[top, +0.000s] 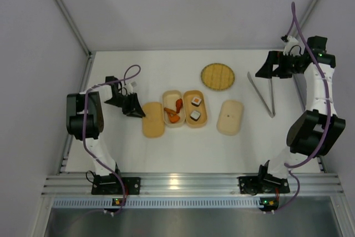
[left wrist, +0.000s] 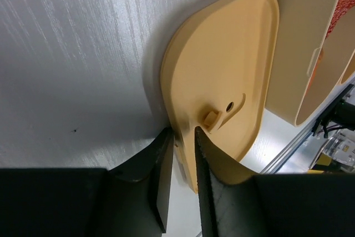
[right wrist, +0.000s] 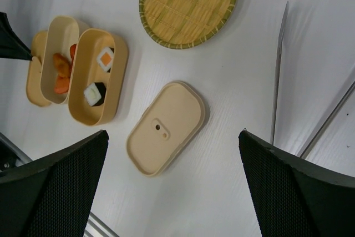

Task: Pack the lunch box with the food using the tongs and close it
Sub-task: Pick up the box lid from the center of the board.

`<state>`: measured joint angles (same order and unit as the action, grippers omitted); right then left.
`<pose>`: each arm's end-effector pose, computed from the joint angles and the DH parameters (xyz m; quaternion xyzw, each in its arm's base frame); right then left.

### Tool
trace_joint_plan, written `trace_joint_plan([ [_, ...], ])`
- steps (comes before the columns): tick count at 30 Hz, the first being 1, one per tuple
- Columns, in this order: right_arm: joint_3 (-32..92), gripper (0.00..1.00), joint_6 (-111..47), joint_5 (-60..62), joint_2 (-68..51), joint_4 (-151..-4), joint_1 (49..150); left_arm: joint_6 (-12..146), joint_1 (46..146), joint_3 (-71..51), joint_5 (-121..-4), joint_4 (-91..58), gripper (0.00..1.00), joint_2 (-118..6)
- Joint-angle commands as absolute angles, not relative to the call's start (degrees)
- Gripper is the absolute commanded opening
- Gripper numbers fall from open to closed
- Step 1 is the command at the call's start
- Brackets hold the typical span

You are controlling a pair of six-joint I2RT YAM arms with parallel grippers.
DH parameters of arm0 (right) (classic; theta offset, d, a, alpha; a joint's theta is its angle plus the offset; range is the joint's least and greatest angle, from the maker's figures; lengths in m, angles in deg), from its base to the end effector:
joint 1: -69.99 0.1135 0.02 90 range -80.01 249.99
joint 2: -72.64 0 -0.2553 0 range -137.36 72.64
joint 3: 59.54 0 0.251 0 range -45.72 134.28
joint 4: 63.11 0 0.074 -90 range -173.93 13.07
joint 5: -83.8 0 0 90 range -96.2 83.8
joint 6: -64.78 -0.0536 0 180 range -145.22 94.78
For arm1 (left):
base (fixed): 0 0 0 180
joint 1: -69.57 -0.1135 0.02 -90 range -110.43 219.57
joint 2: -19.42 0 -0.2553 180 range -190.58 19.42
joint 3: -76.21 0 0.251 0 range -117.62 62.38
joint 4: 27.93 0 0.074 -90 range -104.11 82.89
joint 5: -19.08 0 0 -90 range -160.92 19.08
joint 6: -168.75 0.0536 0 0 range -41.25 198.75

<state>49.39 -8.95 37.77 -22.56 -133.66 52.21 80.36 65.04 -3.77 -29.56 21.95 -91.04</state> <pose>0.3433 -0.0710 0.3331 -0.0952 0.8900 0.2655 0.3582 0.3464 -0.0081 0.1128 0.0059 0.9327 -0.3472 0.0973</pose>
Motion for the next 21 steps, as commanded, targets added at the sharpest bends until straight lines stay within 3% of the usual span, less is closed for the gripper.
trace_joint_plan([
  [1,49.7,0.99,-9.4,41.1,-21.5,-134.7,52.9,81.6,65.4,-4.0,-32.2,23.0,0.26,-93.8],
  [8,46.5,0.99,-12.4,45.4,-19.7,-132.8,57.2,82.8,65.4,-6.1,-32.6,27.5,0.0,-86.2],
  [21,41.7,0.99,-28.4,57.2,-17.4,-118.4,64.6,98.5,66.2,-15.1,-36.5,31.0,0.0,-61.6],
])
